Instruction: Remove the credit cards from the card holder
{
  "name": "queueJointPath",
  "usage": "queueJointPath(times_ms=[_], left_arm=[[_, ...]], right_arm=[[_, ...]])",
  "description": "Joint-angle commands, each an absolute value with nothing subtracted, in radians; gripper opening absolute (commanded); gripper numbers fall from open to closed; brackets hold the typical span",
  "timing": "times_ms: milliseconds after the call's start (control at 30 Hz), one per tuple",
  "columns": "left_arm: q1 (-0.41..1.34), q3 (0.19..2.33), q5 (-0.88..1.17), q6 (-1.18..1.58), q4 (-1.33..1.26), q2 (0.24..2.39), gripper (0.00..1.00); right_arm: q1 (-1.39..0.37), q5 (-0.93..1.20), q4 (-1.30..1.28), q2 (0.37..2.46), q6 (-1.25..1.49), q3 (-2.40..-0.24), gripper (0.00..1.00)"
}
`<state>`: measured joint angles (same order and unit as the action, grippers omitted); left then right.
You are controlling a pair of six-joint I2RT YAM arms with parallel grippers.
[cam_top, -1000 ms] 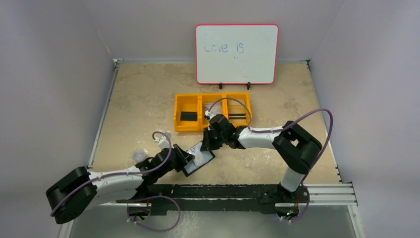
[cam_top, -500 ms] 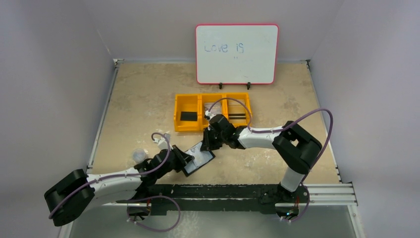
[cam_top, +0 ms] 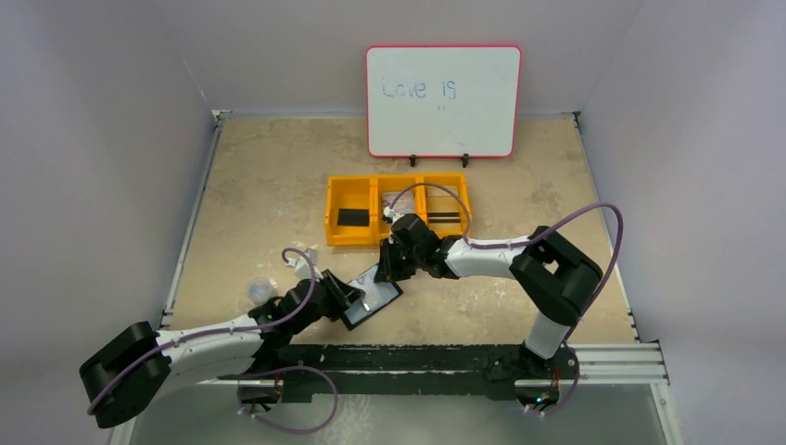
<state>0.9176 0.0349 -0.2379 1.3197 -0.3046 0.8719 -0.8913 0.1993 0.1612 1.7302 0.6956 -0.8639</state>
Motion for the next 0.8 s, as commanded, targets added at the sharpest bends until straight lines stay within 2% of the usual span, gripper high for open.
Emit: queueJointPath(times_ms=[0, 67, 167, 300, 633, 767], left_arm=[[0.920, 0.025, -0.235, 1.307, -0.324, 0.857, 0.16], [0.920, 0.025, -0.235, 1.308, -0.315, 0.853, 0.15], [0.920, 0.020, -0.235, 1.312, -0.312, 0.845, 0.20], [0.920, 0.017, -0.237, 1.310, -0.308, 0.831, 0.19], [0.920, 0.016, -0.266, 1.313, -0.288, 0.801, 0.00], [0.920, 0.025, -0.265, 1.304, -0.270, 0.804, 0.00]], right_arm=[[-0.896, 0.153, 0.098, 1.743, 0.681, -0.860, 0.20], [-0.897, 0.153, 0.097, 1.744, 0.681, -0.861, 0.20], [-0.897, 0.152, 0.096, 1.742, 0.685, -0.860, 0.21], [-0.897, 0.150, 0.093, 1.739, 0.684, -0.865, 0.21], [-0.897, 0.198, 0.097, 1.753, 0.700, -0.875, 0.21], [-0.896, 0.170, 0.102, 1.752, 0.698, -0.882, 0.22]])
